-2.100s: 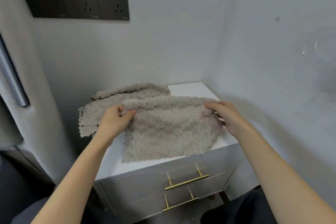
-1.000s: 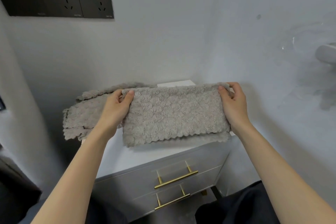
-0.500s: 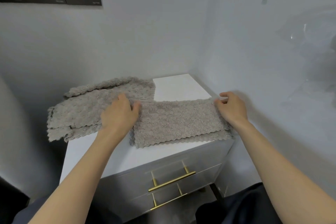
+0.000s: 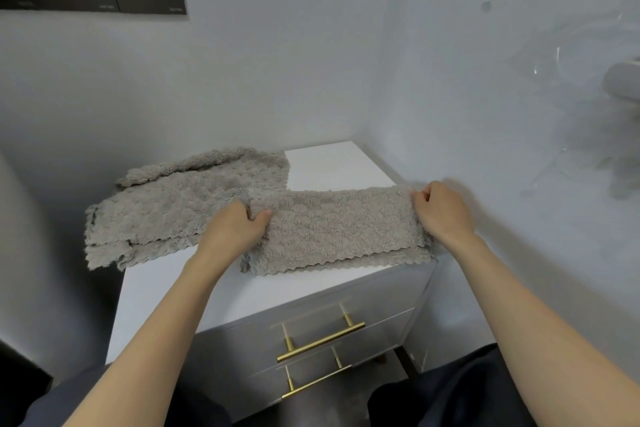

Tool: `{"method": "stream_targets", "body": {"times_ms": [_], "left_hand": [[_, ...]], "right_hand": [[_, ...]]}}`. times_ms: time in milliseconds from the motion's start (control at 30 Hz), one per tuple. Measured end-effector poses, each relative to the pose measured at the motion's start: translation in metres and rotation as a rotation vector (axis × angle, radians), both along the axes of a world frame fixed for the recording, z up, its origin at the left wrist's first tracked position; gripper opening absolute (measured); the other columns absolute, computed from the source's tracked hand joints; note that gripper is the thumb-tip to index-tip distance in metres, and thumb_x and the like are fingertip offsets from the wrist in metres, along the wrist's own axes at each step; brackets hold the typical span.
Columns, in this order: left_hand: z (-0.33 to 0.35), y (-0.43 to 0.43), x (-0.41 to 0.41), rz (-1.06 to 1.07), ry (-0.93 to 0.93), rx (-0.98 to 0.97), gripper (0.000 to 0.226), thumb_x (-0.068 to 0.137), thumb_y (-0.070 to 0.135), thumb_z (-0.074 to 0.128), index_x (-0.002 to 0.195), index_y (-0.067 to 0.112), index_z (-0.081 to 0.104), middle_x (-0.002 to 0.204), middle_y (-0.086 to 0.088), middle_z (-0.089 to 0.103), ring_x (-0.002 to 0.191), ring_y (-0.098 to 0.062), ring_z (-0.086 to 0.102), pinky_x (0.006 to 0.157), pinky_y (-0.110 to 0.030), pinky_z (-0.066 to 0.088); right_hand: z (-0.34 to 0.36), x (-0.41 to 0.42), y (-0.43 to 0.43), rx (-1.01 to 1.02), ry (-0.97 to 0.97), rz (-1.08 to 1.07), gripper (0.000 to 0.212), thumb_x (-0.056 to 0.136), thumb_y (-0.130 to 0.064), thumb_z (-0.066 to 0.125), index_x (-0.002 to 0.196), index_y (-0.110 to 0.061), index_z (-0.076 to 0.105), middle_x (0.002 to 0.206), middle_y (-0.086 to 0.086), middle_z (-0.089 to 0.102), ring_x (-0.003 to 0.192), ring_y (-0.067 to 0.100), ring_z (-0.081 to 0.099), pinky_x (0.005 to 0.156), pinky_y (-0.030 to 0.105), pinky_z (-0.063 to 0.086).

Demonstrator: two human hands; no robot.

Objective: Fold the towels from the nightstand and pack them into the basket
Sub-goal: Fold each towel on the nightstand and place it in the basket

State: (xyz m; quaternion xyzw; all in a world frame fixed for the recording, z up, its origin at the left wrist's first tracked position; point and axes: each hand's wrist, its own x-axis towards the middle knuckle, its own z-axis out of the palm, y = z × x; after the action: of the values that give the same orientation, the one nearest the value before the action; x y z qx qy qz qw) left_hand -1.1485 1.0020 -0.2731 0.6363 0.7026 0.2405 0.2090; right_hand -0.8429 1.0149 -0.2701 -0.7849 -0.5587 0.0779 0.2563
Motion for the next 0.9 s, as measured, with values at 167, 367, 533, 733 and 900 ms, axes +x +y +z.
{"method": "stream_targets", "body": {"times_ms": [167,367,533,733,900], "left_hand": [[-0.002,-0.009,0.002,0.068,0.056,0.227,0.026,0.094,0.033,0.056,0.083,0.011,0.048,0.071,-0.001,0.051,0.065,-0.018,0.048,0.054,-0.031,0.032],[-0.001,-0.018,0.007,0.1,0.152,0.35,0.033,0.092,0.024,0.061,0.121,0.009,0.056,0.111,-0.012,0.057,0.096,-0.031,0.057,0.074,-0.037,0.043],[0.001,-0.021,0.011,0.097,0.127,0.389,0.027,0.091,0.022,0.063,0.113,0.008,0.056,0.096,-0.007,0.064,0.091,-0.029,0.06,0.071,-0.038,0.047],[0.005,-0.012,0.004,0.112,-0.238,0.403,0.026,0.09,0.027,0.065,0.109,0.009,0.064,0.072,0.009,0.058,0.068,-0.001,0.054,0.062,-0.017,0.038],[0.008,0.0,-0.002,0.156,-0.461,0.381,0.02,0.092,0.023,0.062,0.107,0.011,0.067,0.081,0.014,0.058,0.076,0.003,0.053,0.066,-0.014,0.037]], "right_hand": [[0.004,-0.007,-0.005,0.08,-0.006,0.015,0.031,0.099,-0.034,0.037,0.097,-0.007,0.051,0.096,0.018,0.062,0.092,0.036,0.057,0.074,0.04,0.044],[0.005,-0.009,-0.008,0.111,0.052,0.042,0.026,0.098,-0.035,0.04,0.091,-0.012,0.05,0.091,0.013,0.063,0.088,0.033,0.058,0.069,0.036,0.041],[0.006,-0.011,-0.009,0.122,0.059,0.055,0.024,0.098,-0.034,0.04,0.09,-0.013,0.05,0.087,0.012,0.063,0.086,0.033,0.058,0.068,0.036,0.041],[0.006,-0.009,-0.01,0.169,0.116,0.055,0.025,0.098,-0.036,0.041,0.093,-0.013,0.051,0.084,0.006,0.062,0.083,0.029,0.056,0.066,0.033,0.038],[0.011,-0.008,-0.018,0.207,0.18,0.062,0.024,0.098,-0.034,0.041,0.09,-0.013,0.05,0.068,-0.003,0.059,0.077,0.026,0.057,0.064,0.033,0.036]]}}
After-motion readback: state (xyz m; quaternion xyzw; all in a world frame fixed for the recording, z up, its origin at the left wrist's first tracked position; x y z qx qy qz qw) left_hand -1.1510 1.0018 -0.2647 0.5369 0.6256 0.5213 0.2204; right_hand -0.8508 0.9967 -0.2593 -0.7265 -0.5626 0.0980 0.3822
